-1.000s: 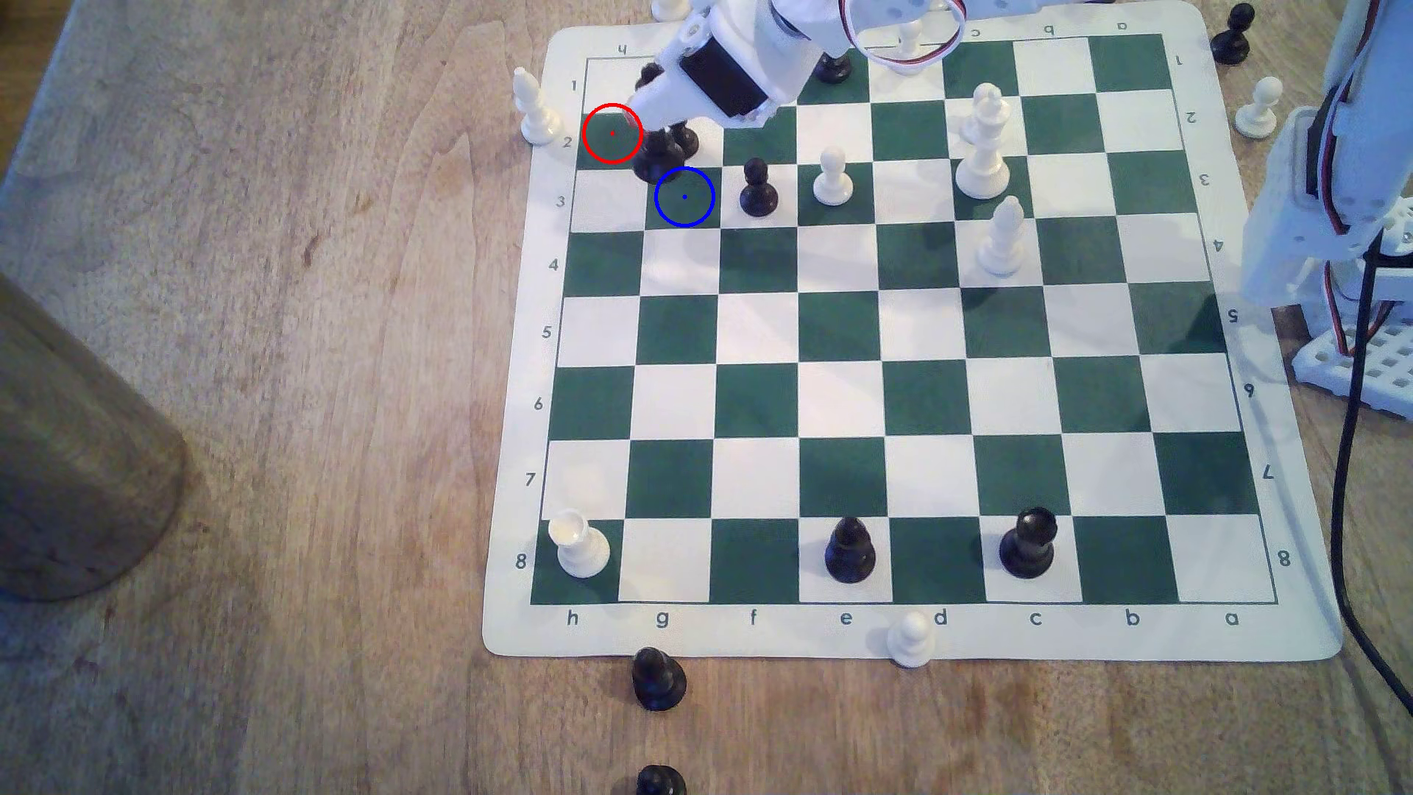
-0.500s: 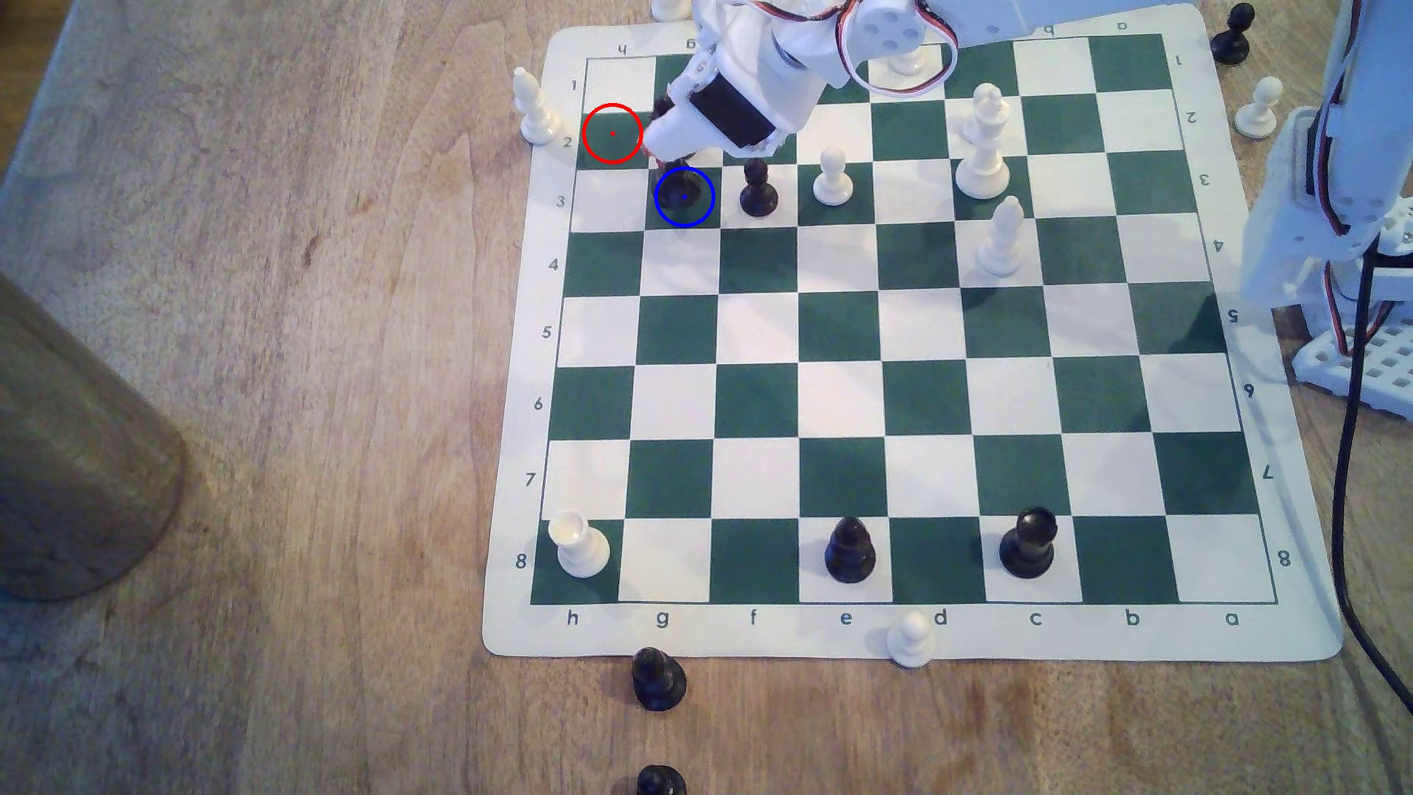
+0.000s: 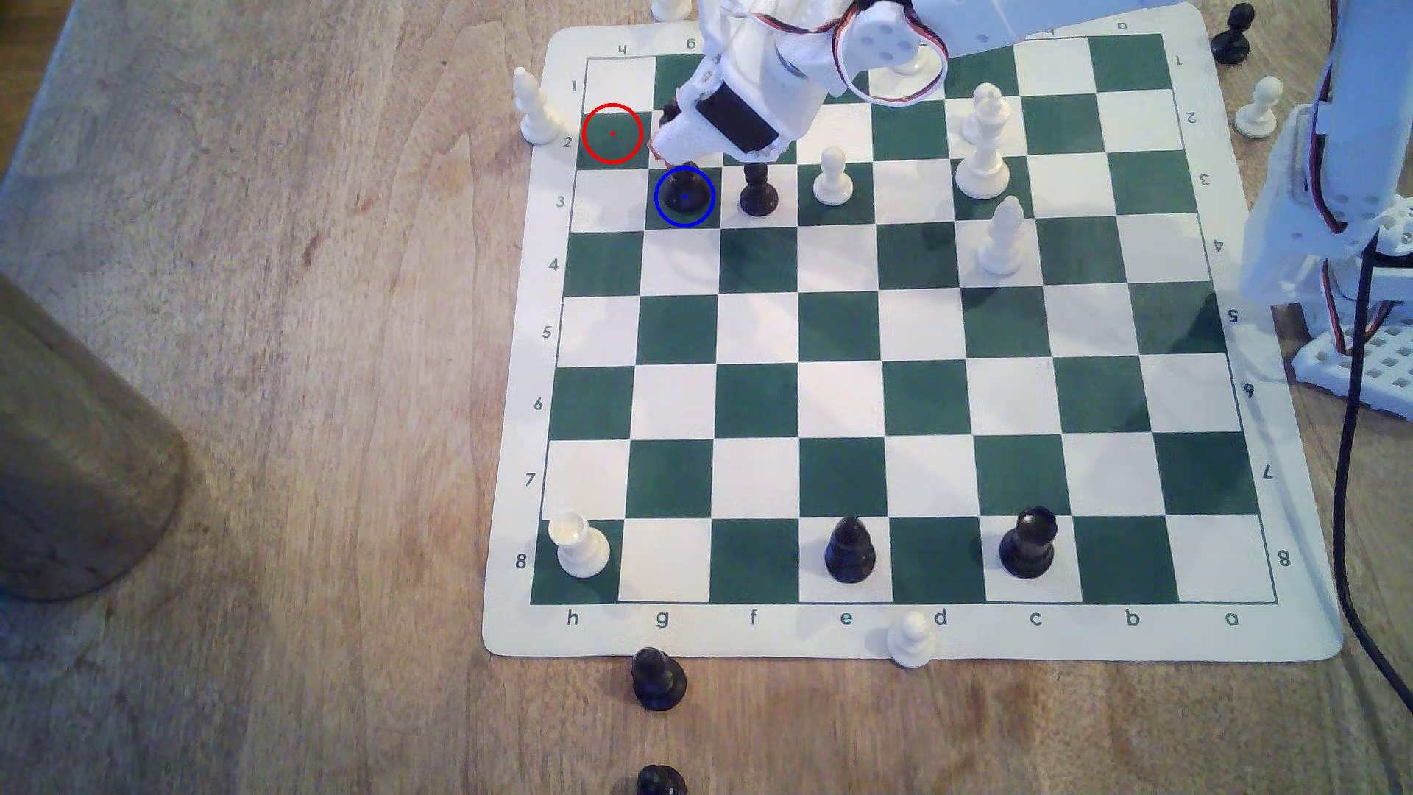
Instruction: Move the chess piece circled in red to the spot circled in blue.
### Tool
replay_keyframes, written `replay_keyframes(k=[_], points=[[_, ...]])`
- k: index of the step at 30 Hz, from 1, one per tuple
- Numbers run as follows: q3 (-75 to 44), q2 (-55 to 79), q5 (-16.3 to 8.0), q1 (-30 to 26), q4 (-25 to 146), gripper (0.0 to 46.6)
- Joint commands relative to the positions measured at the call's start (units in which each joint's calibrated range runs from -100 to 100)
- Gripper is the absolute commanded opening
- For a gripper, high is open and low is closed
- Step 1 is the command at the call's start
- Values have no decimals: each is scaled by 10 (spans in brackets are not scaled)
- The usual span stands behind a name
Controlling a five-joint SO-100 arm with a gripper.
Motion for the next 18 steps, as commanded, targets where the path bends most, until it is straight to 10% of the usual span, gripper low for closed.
replay_keyframes(k=[1,18], points=[[-10,-16,1,2,-12,18],[-10,-15,-1,-7,-6,23]])
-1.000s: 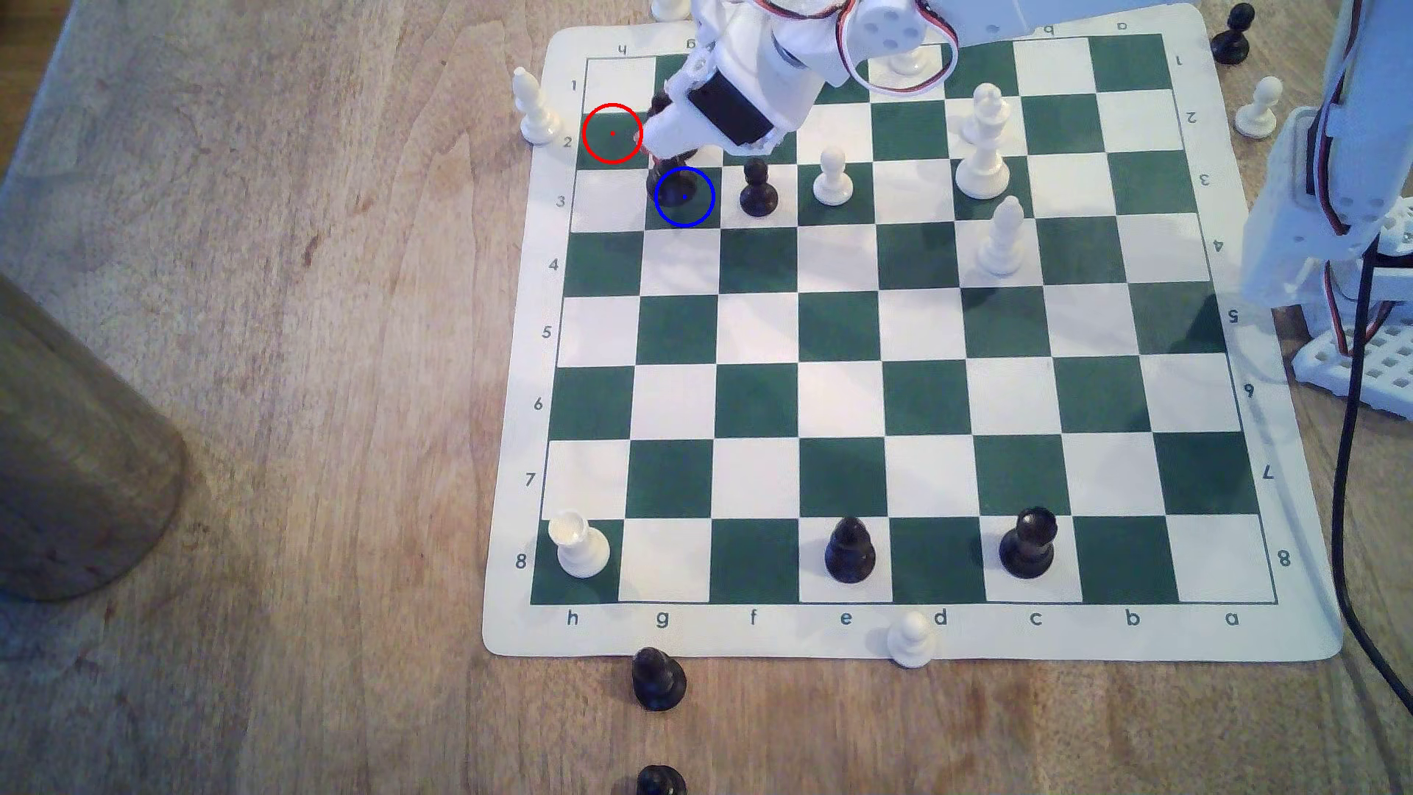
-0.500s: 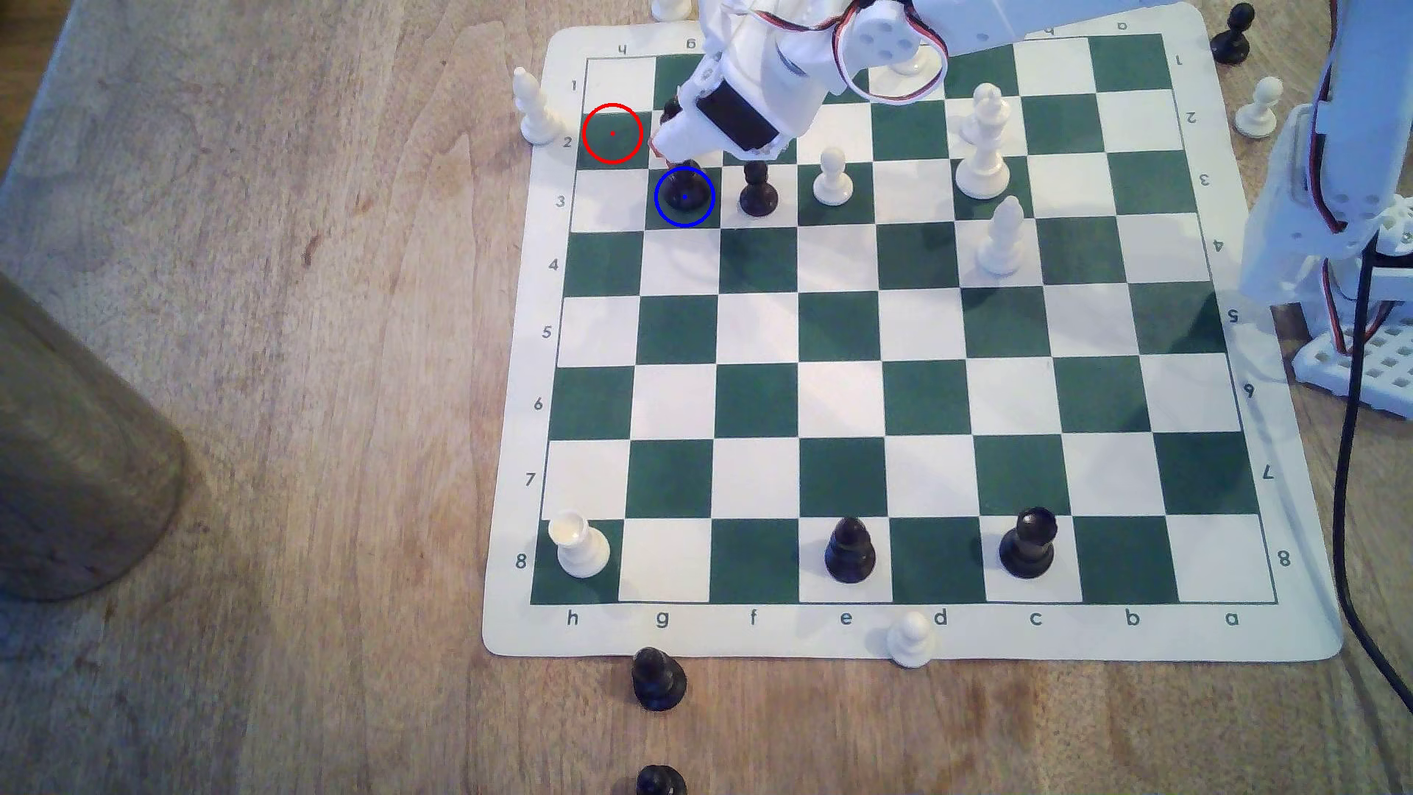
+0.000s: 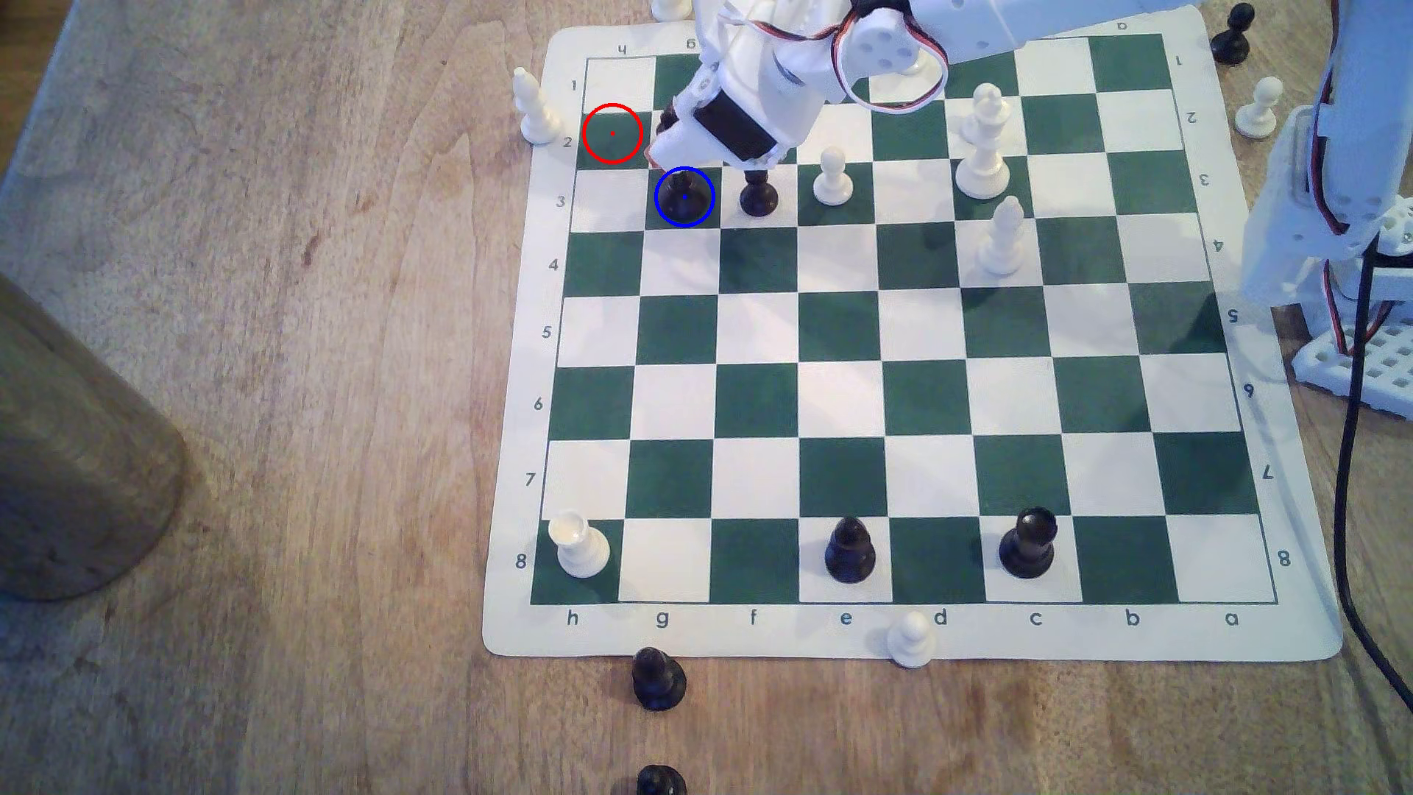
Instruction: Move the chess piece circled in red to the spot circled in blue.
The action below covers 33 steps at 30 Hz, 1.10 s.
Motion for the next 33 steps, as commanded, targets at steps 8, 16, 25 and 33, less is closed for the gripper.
replay_keyframes(k=[8,16,25,33], points=[[-9,-27,1,9,6,175],[-18,-105,-2,2,88,204],[12,-222,-4,-25,178,213],[169,-411,-15,-37,216,207]])
